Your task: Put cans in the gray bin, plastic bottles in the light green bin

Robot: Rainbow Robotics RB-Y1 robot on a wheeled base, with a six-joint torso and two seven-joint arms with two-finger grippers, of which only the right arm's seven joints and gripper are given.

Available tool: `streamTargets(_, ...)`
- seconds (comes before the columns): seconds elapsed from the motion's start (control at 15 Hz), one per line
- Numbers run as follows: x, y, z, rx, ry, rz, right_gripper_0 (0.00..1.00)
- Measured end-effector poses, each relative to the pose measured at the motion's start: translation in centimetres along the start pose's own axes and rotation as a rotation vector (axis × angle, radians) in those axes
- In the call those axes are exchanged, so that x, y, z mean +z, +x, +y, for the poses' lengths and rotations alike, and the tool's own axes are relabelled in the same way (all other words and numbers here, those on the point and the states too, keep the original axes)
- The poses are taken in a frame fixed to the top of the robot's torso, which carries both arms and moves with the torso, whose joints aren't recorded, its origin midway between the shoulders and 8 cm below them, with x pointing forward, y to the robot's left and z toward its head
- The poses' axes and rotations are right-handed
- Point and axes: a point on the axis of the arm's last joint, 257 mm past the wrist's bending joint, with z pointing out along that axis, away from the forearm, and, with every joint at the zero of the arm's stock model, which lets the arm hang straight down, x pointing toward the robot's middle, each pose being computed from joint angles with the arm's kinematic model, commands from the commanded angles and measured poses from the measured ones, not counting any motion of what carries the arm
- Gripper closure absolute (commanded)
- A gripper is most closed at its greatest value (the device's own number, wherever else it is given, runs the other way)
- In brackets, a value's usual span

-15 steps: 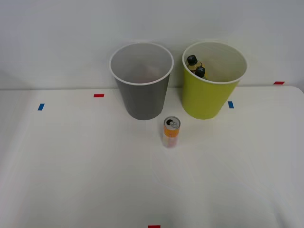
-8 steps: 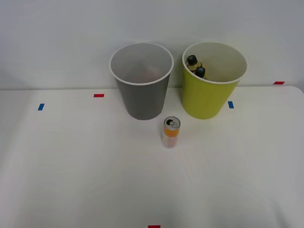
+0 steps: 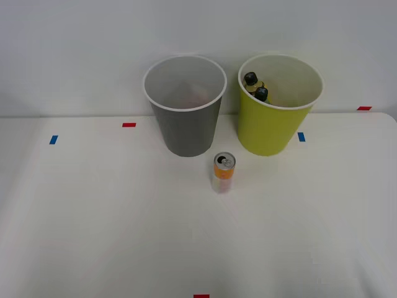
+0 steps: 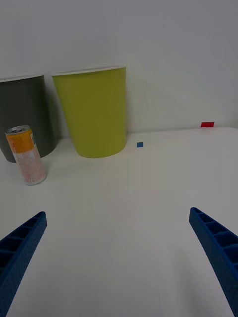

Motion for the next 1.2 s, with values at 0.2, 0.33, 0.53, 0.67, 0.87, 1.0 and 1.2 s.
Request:
streamTargets(0.2,0.00,0.00,0.00,0.000,0.000,0.000,0.00)
streamTargets(0.33,0.00,0.00,0.00,0.000,0.000,0.000,0.00)
streamTargets(0.53,0.00,0.00,0.00,0.000,0.000,0.000,0.00)
streamTargets(0.67,0.00,0.00,0.00,0.000,0.000,0.000,0.00)
streamTargets(0.87,0.00,0.00,0.00,0.000,0.000,0.000,0.00)
streamTargets(1.0,0.00,0.00,0.00,0.000,0.000,0.000,0.00)
streamTargets(1.2,0.00,0.00,0.00,0.000,0.000,0.000,0.00)
